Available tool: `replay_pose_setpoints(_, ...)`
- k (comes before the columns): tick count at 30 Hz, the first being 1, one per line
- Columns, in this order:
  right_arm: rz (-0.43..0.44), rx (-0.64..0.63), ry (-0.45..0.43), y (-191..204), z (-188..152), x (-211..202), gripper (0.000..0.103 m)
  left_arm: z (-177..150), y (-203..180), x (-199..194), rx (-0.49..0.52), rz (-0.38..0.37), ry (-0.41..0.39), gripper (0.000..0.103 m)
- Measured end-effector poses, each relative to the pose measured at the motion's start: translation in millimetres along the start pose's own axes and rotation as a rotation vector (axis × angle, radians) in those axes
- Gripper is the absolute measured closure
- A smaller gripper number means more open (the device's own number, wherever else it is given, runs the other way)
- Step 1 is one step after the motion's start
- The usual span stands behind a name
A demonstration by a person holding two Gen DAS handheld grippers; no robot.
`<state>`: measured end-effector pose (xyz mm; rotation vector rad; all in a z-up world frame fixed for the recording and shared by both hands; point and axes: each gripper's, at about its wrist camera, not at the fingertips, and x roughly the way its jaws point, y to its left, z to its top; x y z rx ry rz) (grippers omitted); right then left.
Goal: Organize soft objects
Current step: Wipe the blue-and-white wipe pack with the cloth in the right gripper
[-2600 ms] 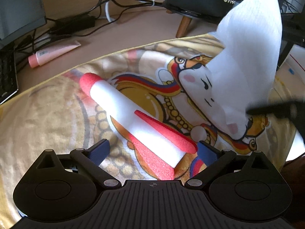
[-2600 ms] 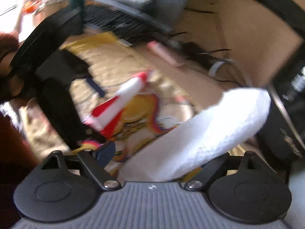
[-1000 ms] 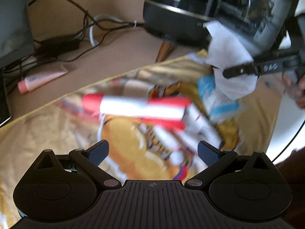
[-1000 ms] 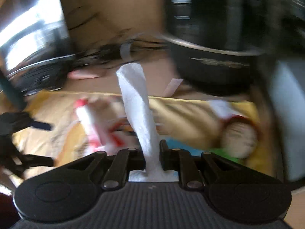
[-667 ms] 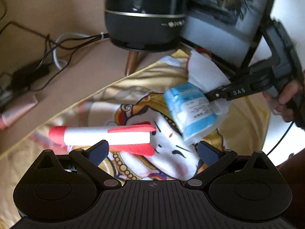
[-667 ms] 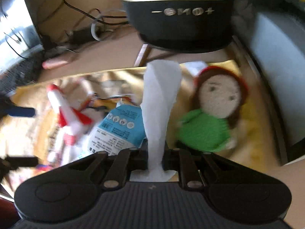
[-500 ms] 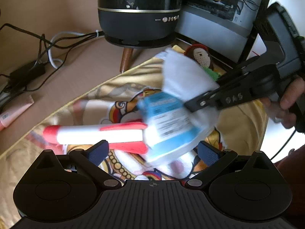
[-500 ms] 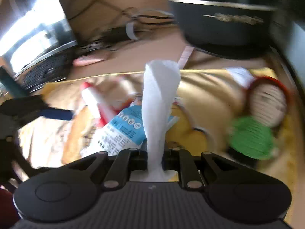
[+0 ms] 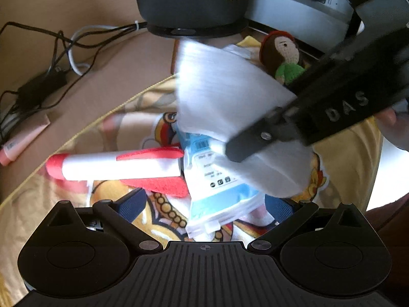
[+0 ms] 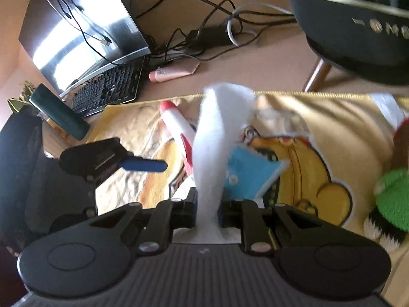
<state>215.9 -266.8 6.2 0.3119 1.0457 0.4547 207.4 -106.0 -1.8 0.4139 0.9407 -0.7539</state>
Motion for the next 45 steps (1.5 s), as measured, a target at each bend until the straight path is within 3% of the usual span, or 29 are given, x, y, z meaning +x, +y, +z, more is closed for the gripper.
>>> replay_pose_setpoints(2, 0.025, 0.03, 0.023, -6.1, -4.9, -4.9, 0.084, -0.9, 0.6, -0.3, -0.004, -0.003, 0.001, 0.001)
replay_pose_setpoints(5, -0.003, 0.026, 0.076, -13.6, -9.7, -3.6, 0.084, 0.6, 2.5, -4.2, -0.015, -0.013, -0.009, 0.001)
replay_pose_setpoints(7, -0.047, 0.015, 0.114, -12.6, -18.7, 3.2, 0.084, 4.8, 7.4, -11.2, -0.045, -0.058, -0.041, 0.001)
replay_pose_setpoints(11, -0.047, -0.028, 0.143, -4.0, -25.7, 15.8, 0.084, 16.1, 15.1, -17.8, -0.126, -0.152, -0.102, 0.001)
replay_pose_setpoints(15, -0.069, -0.078, 0.138, 0.3, -31.0, 13.8, 0.08, 22.0, 19.3, 2.2, -0.154, -0.056, -0.05, 0.001)
replay_pose_setpoints(17, -0.077, -0.101, 0.129, 2.4, -32.9, 10.2, 0.068, 21.4, 17.9, 6.9, -0.147, -0.048, -0.042, 0.001)
replay_pose_setpoints(18, -0.089, -0.116, 0.118, 4.3, -33.1, 7.4, 0.057, 21.4, 16.7, 8.2, -0.136, -0.04, -0.04, 0.001)
replay_pose_setpoints(22, -0.154, -0.171, 0.058, 9.2, -29.9, -5.8, 0.05, 21.7, 18.0, 11.3, -0.137, -0.032, -0.041, 0.0)
replay_pose_setpoints(24, -0.173, -0.186, 0.032, 10.3, -26.9, -10.0, 0.055, 20.9, 22.0, 11.6, -0.158, -0.032, -0.044, 0.0)
replay_pose_setpoints(25, -0.171, -0.183, 0.022, 10.0, -24.7, -10.3, 0.076, 20.2, 23.6, 11.6, -0.163, -0.032, -0.044, 0.0)
replay_pose_setpoints(26, -0.168, -0.179, 0.011, 9.8, -22.4, -10.6, 0.089, 19.2, 24.7, 10.4, -0.166, -0.034, -0.045, 0.0)
replay_pose_setpoints(27, -0.165, -0.176, 0.001, 9.5, -20.1, -10.9, 0.094, 18.1, 25.9, 9.2, -0.169, -0.037, -0.047, 0.0)
replay_pose_setpoints(31, -0.154, -0.151, -0.046, 7.1, -9.3, -13.4, 0.094, 10.7, 30.3, -1.1, -0.176, -0.015, -0.05, 0.001)
replay_pose_setpoints(37, 0.062, 0.071, -0.246, -7.8, 24.6, -29.9, 0.095, -6.1, 39.6, 2.0, -0.224, -0.012, 0.003, 0.001)
replay_pose_setpoints(39, 0.007, 0.04, -0.253, -7.0, 29.2, -21.6, 0.094, -7.1, 37.4, 3.3, -0.218, -0.009, 0.01, 0.001)
replay_pose_setpoints(42, -0.15, -0.052, -0.177, -4.2, 22.2, -0.1, 0.094, -7.9, 33.0, 5.5, -0.195, 0.009, 0.027, 0.001)
replay_pose_setpoints(45, -0.241, -0.142, -0.137, 1.0, 5.4, 6.6, 0.084, -10.6, 32.4, 6.4, -0.191, 0.017, 0.034, 0.001)
